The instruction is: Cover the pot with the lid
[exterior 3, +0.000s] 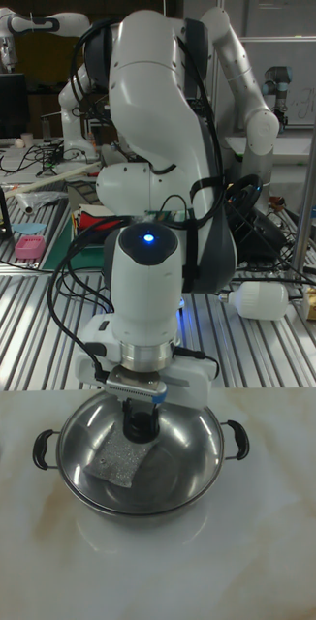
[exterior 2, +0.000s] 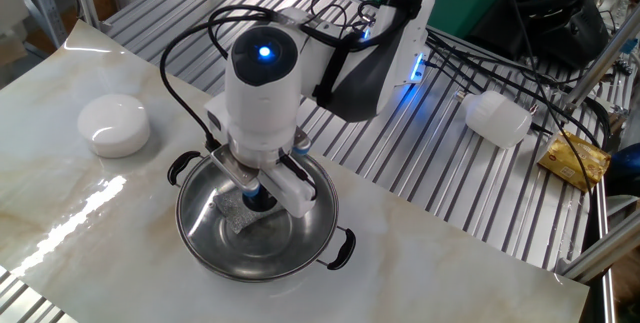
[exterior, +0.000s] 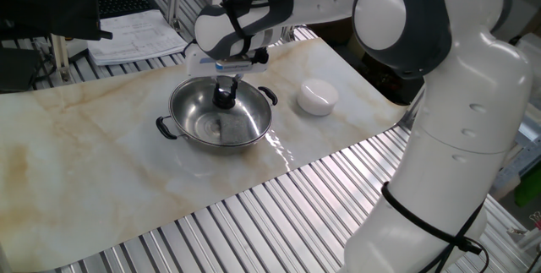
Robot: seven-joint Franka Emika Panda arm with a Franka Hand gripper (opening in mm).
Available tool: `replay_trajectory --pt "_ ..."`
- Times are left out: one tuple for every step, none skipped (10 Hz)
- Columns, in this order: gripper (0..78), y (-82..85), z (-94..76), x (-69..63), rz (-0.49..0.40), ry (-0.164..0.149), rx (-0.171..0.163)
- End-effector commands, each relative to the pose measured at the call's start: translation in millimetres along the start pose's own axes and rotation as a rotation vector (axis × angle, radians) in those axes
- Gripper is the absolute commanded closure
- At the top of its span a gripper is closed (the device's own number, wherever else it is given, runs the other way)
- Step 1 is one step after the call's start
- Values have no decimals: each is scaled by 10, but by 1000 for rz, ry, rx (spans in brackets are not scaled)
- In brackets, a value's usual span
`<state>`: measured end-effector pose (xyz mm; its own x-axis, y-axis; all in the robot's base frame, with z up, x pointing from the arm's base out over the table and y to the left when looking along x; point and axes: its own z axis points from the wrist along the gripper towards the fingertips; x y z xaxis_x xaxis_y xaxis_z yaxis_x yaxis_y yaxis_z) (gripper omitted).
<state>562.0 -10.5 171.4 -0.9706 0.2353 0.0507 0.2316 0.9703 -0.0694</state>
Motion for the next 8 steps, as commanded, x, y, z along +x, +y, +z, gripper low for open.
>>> replay_trajectory --pt "764 -1 -44 -29 2 -13 -5" --pt "764 -3 -42 -31 2 -14 -7" --pt "764 -3 -41 -32 2 -14 -8" --pt "764 -3 -41 -32 2 -14 -8" --pt "764 -2 -38 -32 3 -15 -10" --pt "764 -2 -38 -32 3 -15 -10" --pt "764 1 -31 -28 4 -16 -12" --pt "764 2 -28 -24 6 -19 -15"
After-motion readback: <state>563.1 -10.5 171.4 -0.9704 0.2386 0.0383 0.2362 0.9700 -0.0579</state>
